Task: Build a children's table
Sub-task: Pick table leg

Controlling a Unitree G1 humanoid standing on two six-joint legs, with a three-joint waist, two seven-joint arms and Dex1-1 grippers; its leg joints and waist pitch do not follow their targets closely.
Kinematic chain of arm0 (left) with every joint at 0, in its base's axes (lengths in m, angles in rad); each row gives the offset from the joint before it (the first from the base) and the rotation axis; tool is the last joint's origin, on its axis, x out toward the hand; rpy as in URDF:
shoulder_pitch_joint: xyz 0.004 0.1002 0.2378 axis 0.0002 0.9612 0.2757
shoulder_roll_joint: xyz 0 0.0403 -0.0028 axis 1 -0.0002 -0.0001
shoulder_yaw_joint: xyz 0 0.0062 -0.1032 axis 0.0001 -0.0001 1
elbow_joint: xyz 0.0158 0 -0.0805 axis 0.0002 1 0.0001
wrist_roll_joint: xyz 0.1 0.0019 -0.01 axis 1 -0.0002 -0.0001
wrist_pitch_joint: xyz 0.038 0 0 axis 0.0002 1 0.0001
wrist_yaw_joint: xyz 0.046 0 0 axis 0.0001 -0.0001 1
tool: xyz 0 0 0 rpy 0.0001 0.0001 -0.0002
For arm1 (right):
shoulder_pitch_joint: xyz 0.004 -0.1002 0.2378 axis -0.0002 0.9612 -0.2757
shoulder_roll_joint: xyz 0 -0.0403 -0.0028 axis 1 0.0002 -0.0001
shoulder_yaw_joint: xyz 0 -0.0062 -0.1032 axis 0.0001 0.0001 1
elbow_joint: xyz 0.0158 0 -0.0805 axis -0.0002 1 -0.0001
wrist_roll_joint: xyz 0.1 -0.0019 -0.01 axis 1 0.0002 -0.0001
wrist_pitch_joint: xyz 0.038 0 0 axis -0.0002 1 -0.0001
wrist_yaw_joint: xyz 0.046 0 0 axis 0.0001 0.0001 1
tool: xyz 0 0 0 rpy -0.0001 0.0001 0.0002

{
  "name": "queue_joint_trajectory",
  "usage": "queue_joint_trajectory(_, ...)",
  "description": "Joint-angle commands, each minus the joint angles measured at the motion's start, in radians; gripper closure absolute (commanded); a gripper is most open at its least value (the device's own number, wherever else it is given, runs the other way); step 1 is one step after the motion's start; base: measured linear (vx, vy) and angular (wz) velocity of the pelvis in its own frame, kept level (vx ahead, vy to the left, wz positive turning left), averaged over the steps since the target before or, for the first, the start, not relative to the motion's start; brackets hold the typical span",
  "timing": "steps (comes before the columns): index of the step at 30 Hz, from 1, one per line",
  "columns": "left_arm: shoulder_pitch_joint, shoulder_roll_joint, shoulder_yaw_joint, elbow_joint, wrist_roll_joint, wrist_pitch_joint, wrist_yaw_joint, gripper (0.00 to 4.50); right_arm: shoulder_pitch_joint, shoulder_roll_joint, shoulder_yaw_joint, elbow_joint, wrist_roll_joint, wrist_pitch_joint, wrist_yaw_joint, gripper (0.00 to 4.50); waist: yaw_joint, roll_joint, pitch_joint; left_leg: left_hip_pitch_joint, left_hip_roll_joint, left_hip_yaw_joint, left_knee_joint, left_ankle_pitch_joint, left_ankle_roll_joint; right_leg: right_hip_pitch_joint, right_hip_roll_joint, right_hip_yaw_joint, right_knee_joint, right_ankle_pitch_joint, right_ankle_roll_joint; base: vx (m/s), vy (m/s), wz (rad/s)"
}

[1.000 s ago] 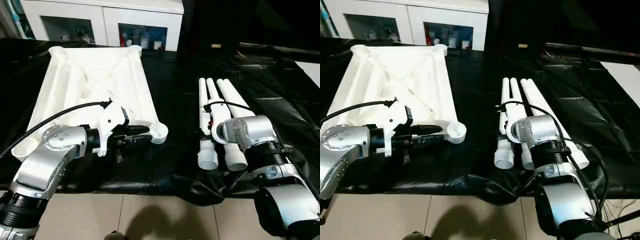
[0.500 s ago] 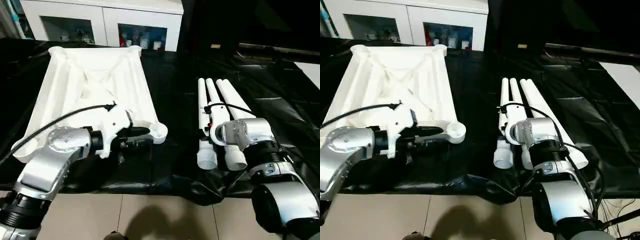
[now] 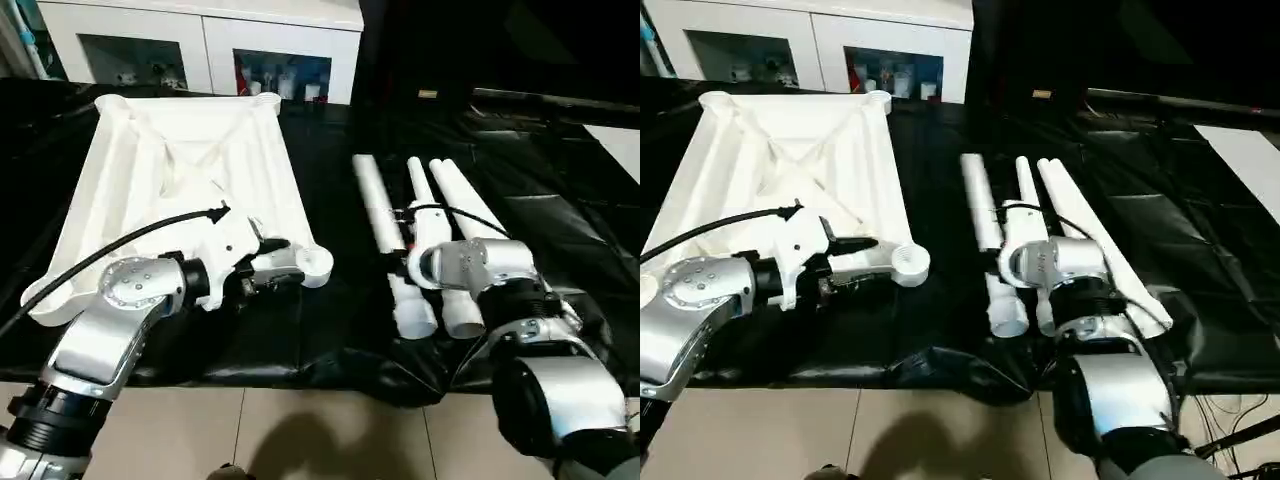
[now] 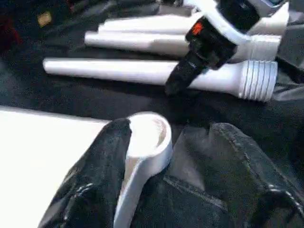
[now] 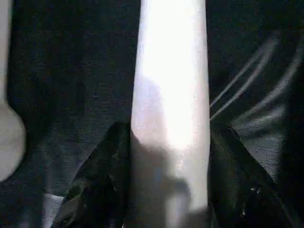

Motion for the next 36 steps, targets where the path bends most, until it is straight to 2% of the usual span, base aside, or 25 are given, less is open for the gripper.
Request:
queue_joint_trajectory(1, 0.009, 0.001, 0.046, -0.005, -0.031, 0.043, 0.021, 1.22, 0.010, 0.024, -0.004, 0.035, 0.014, 0.006, -0.005, 2.67, 0.001, 0.022, -0.072, 0.020, 0.032, -0.008, -0.065, -0.079, -0.051, 0.043, -0.071, 0.043, -0.055, 0.110, -0.219, 0.000, 0.000, 0.00)
queue_joint_trajectory(2, 0.015, -0.001, 0.070, 0.002, -0.043, 0.035, 0.028, 1.19, 0.012, 0.036, -0.008, 0.034, 0.017, 0.002, -0.014, 2.68, -0.002, 0.023, -0.071, 0.016, 0.031, -0.008, -0.066, -0.087, -0.054, 0.044, -0.070, 0.044, -0.057, 0.105, -0.221, 0.000, 0.000, 0.00)
queue_joint_trajectory(4, 0.020, -0.011, 0.099, 0.023, -0.036, -0.015, 0.054, 1.13, 0.012, 0.051, -0.024, 0.037, 0.027, -0.015, -0.024, 2.70, -0.002, 0.022, -0.070, 0.021, 0.033, -0.009, -0.068, -0.105, -0.057, 0.042, -0.070, 0.043, -0.061, 0.085, -0.216, 0.000, 0.000, 0.00)
queue_joint_trajectory(5, 0.001, -0.024, 0.120, 0.038, -0.036, -0.009, 0.086, 1.12, 0.003, 0.056, -0.053, 0.021, 0.048, -0.030, -0.031, 2.70, -0.001, 0.016, -0.070, 0.020, 0.034, -0.009, -0.070, -0.111, -0.056, 0.044, -0.071, 0.044, -0.060, 0.070, -0.213, 0.000, 0.000, 0.00)
queue_joint_trajectory(7, -0.028, -0.042, 0.139, 0.054, -0.037, -0.009, 0.118, 1.12, -0.015, 0.061, -0.095, 0.009, 0.079, -0.051, -0.030, 2.70, 0.001, 0.013, -0.071, 0.022, 0.035, -0.010, -0.071, -0.115, -0.056, 0.042, -0.073, 0.043, -0.061, 0.059, -0.205, 0.000, 0.000, 0.00)
queue_joint_trajectory(8, -0.045, -0.060, 0.145, 0.063, -0.029, -0.024, 0.147, 1.12, -0.019, 0.061, -0.112, 0.010, 0.088, -0.079, -0.039, 2.70, 0.005, -0.001, -0.072, 0.023, 0.036, -0.007, -0.071, -0.111, -0.052, 0.042, -0.073, 0.043, -0.063, 0.056, -0.202, 0.000, 0.000, 0.00)
queue_joint_trajectory(12, -0.096, -0.102, 0.155, 0.083, -0.020, -0.027, 0.216, 1.12, -0.021, 0.060, -0.159, -0.003, 0.115, -0.168, -0.062, 2.71, 0.016, 0.007, -0.073, 0.026, 0.037, -0.005, -0.068, -0.086, -0.048, 0.037, -0.075, 0.042, -0.057, 0.096, -0.197, 0.000, 0.000, 0.00)
queue_joint_trajectory(13, -0.132, -0.144, 0.166, 0.091, -0.048, -0.008, 0.236, 1.12, 0.000, 0.058, -0.184, -0.076, 0.142, -0.228, -0.030, 2.71, 0.016, 0.021, -0.074, 0.023, 0.035, -0.008, -0.067, -0.078, -0.052, 0.038, -0.074, 0.041, -0.054, 0.109, -0.196, 0.000, 0.000, 0.00)
queue_joint_trajectory(14, -0.133, -0.146, 0.167, 0.091, -0.049, -0.007, 0.238, 1.12, 0.001, 0.058, -0.185, -0.080, 0.143, -0.232, -0.028, 2.71, 0.011, 0.034, -0.076, 0.026, 0.034, -0.004, -0.064, -0.093, -0.062, 0.035, -0.069, 0.041, -0.060, 0.142, -0.189, 0.000, 0.000, 0.00)
queue_joint_trajectory(15, -0.148, -0.166, 0.173, 0.098, -0.062, 0.000, 0.246, 1.12, 0.015, 0.057, -0.191, -0.121, 0.154, -0.259, -0.002, 2.71, 0.012, 0.027, -0.075, 0.024, 0.035, -0.008, -0.064, -0.092, -0.064, 0.039, -0.069, 0.041, -0.056, 0.154, -0.193, 0.000, 0.000, 0.00)
queue_joint_trajectory(16, -0.173, -0.192, 0.172, 0.122, -0.056, -0.008, 0.273, 1.12, 0.034, 0.044, -0.175, -0.177, 0.146, -0.282, 0.033, 2.71, 0.017, 0.052, -0.079, 0.018, 0.029, -0.011, -0.060, -0.073, -0.060, 0.045, -0.068, 0.040, -0.049, 0.187, -0.192, 0.000, 0.000, 0.00)
queue_joint_trajectory(17, -0.196, -0.215, 0.166, 0.156, -0.052, -0.027, 0.280, 1.12, 0.053, 0.032, -0.160, -0.223, 0.140, -0.309, 0.069, 2.71, 0.012, 0.040, -0.079, 0.017, 0.031, -0.011, -0.058, -0.064, -0.051, 0.046, -0.068, 0.041, -0.051, 0.222, -0.196, 0.000, 0.000, 0.00)
queue_joint_trajectory(18, -0.206, -0.233, 0.156, 0.171, -0.046, -0.038, 0.287, 1.12, 0.080, 0.019, -0.145, -0.272, 0.137, -0.311, 0.097, 2.71, 0.012, 0.034, -0.079, 0.014, 0.028, -0.009, -0.059, -0.061, -0.040, 0.050, -0.064, 0.040, -0.056, 0.223, -0.194, 0.000, 0.000, 0.00)
queue_joint_trajectory(19, -0.230, -0.260, 0.141, 0.182, -0.042, -0.026, 0.300, 0.95, 0.118, -0.010, -0.125, -0.353, 0.140, -0.275, 0.139, 2.71, 0.016, 0.024, -0.078, 0.016, 0.029, -0.007, -0.057, -0.057, -0.024, 0.052, -0.066, 0.042, -0.058, 0.221, -0.192, 0.000, 0.000, 0.00)
queue_joint_trajectory(21, -0.257, -0.280, 0.131, 0.180, -0.072, 0.065, 0.290, 0.77, 0.149, -0.023, -0.136, -0.439, 0.214, -0.179, 0.222, 2.71, 0.016, 0.023, -0.078, 0.009, 0.028, -0.009, -0.058, -0.036, -0.005, 0.059, -0.067, 0.042, -0.055, 0.221, -0.196, 0.000, 0.000, 0.00)
queue_joint_trajectory(22, -0.281, -0.292, 0.136, 0.177, -0.117, 0.133, 0.275, 0.77, 0.179, -0.033, -0.120, -0.493, 0.263, -0.154, 0.304, 2.71, 0.017, 0.031, -0.078, 0.012, 0.029, -0.009, -0.056, -0.049, 0.005, 0.055, -0.069, 0.042, -0.056, 0.201, -0.201, 0.000, 0.000, 0.00)
queue_joint_trajectory(24, -0.301, -0.305, 0.142, 0.174, -0.154, 0.187, 0.266, 0.45, 0.203, -0.045, -0.105, -0.534, 0.298, -0.140, 0.370, 2.71, 0.016, 0.029, -0.077, 0.011, 0.029, -0.009, -0.056, -0.070, 0.015, 0.057, -0.070, 0.041, -0.061, 0.180, -0.208, 0.000, 0.000, 0.00)
queue_joint_trajectory(25, -0.336, -0.338, 0.170, 0.172, -0.232, 0.271, 0.265, 0.45, 0.235, -0.067, -0.086, -0.571, 0.330, -0.147, 0.459, 2.71, 0.006, 0.028, -0.078, 0.005, 0.028, -0.009, -0.056, -0.072, 0.011, 0.061, -0.072, 0.038, -0.061, 0.157, -0.232, 0.000, 0.000, 0.00)
queue_joint_trajectory(26, -0.348, -0.354, 0.185, 0.171, -0.274, 0.311, 0.258, 0.34, 0.249, -0.074, -0.090, -0.576, 0.348, -0.150, 0.492, 2.71, 0.010, 0.024, -0.076, 0.008, 0.032, -0.009, -0.053, -0.077, 0.020, 0.055, -0.076, 0.039, -0.065, 0.145, -0.257, 0.000, 0.000, 0.00)
queue_joint_trajectory(27, -0.362, -0.371, 0.198, 0.171, -0.307, 0.345, 0.258, 0.34, 0.260, -0.085, -0.100, -0.580, 0.372, -0.139, 0.523, 2.71, 0.006, 0.003, -0.074, 0.004, 0.030, -0.006, -0.054, -0.075, 0.028, 0.058, -0.074, 0.039, -0.067, 0.131, -0.263, 0.000, 0.000, 0.00)
queue_joint_trajectory(29, -0.392, -0.390, 0.221, 0.169, -0.366, 0.405, 0.253, 0.17, 0.271, -0.095, -0.115, -0.595, 0.415, -0.119, 0.563, 2.72, 0.010, 0.016, -0.073, 0.007, 0.029, -0.006, -0.051, -0.076, 0.041, 0.054, -0.076, 0.039, -0.073, 0.068, -0.269, 0.000, 0.000, 0.00)
queue_joint_trajectory(31, -0.411, -0.401, 0.240, 0.170, -0.412, 0.429, 0.243, 0.01, 0.280, -0.097, -0.123, -0.625, 0.454, -0.099, 0.589, 2.72, 0.010, 0.019, -0.072, 0.008, 0.029, -0.007, -0.052, -0.072, 0.045, 0.054, -0.073, 0.039, -0.075, 0.055, -0.262, 0.000, 0.000, 0.00)
queue_joint_trajectory(32, -0.415, -0.407, 0.246, 0.170, -0.424, 0.432, 0.244, 0.01, 0.283, -0.099, -0.120, -0.635, 0.459, -0.096, 0.595, 2.72, 0.011, 0.019, -0.072, 0.008, 0.031, -0.007, -0.052, -0.071, 0.047, 0.052, -0.074, 0.040, -0.075, 0.058, -0.261, 0.000, 0.000, 0.00)
queue_joint_trajectory(33, -0.433, -0.427, 0.266, 0.174, -0.463, 0.443, 0.250, 0.00, 0.301, -0.100, -0.110, -0.685, 0.477, -0.080, 0.599, 2.72, 0.009, 0.010, -0.072, 0.007, 0.031, -0.008, -0.053, -0.067, 0.049, 0.054, -0.072, 0.038, -0.075, 0.052, -0.256, 0.000, 0.000, 0.00)
queue_joint_trajectory(36, -0.444, -0.439, 0.278, 0.174, -0.485, 0.470, 0.249, 0.00, 0.317, -0.097, -0.099, -0.732, 0.496, -0.055, 0.608, 2.72, 0.012, 0.012, -0.072, 0.008, 0.032, -0.008, -0.052, -0.049, 0.056, 0.052, -0.073, 0.038, -0.074, 0.064, -0.253, 0.000, 0.000, 0.00)
